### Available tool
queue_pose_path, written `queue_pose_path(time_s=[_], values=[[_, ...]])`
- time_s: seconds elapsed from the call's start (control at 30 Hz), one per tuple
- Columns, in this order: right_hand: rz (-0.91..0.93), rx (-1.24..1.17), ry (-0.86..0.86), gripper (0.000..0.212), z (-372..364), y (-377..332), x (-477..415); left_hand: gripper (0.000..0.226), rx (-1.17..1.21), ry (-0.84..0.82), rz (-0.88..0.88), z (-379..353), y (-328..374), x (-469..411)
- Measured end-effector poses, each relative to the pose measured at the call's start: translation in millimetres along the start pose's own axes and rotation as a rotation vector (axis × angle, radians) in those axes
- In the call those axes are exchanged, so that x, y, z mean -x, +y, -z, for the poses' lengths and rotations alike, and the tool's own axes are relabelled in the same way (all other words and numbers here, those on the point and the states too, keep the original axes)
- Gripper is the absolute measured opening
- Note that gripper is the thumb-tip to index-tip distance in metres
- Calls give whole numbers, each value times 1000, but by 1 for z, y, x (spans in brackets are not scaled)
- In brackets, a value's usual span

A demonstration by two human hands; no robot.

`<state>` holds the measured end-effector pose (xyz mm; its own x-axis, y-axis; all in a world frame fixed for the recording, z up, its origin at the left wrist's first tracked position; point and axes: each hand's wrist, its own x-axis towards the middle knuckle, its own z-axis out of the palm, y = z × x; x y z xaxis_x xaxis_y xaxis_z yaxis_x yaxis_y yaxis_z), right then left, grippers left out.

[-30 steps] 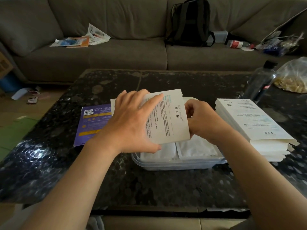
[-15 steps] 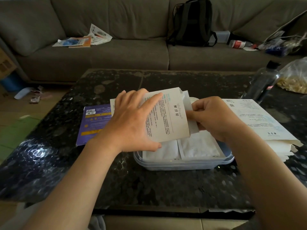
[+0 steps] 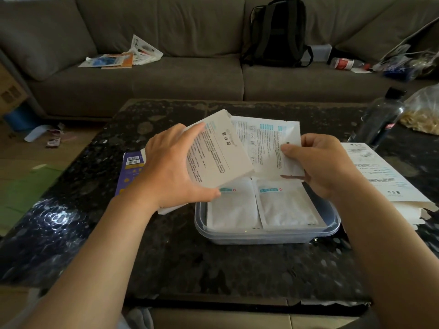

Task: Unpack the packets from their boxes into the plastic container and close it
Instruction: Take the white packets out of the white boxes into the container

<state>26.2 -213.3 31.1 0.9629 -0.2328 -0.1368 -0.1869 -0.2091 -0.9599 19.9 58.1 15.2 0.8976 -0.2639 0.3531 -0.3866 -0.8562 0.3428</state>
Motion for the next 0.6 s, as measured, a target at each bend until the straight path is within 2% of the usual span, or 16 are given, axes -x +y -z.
queue_pose_path(time_s=[0.17,0.3,0.33,0.4,0.5,0.6], values=[[4,-83,132,16,5,-2,-1,127,-20,32,115,5,-5,-1],[87,-284,155,50,14,-7,0,126,-86,62,177,5,-12,-2],[118,-306,138,46,17,-8,2,127,-94,72,192,5,-13,-2],[189,-330,77,22,22,-14,4,127,-104,96,213,4,-15,-2],[239,-421,-115,36,28,-19,7,126,-125,122,236,2,-16,-2],[284,-372,-254,41,33,-23,12,126,-146,138,273,3,-16,-3]])
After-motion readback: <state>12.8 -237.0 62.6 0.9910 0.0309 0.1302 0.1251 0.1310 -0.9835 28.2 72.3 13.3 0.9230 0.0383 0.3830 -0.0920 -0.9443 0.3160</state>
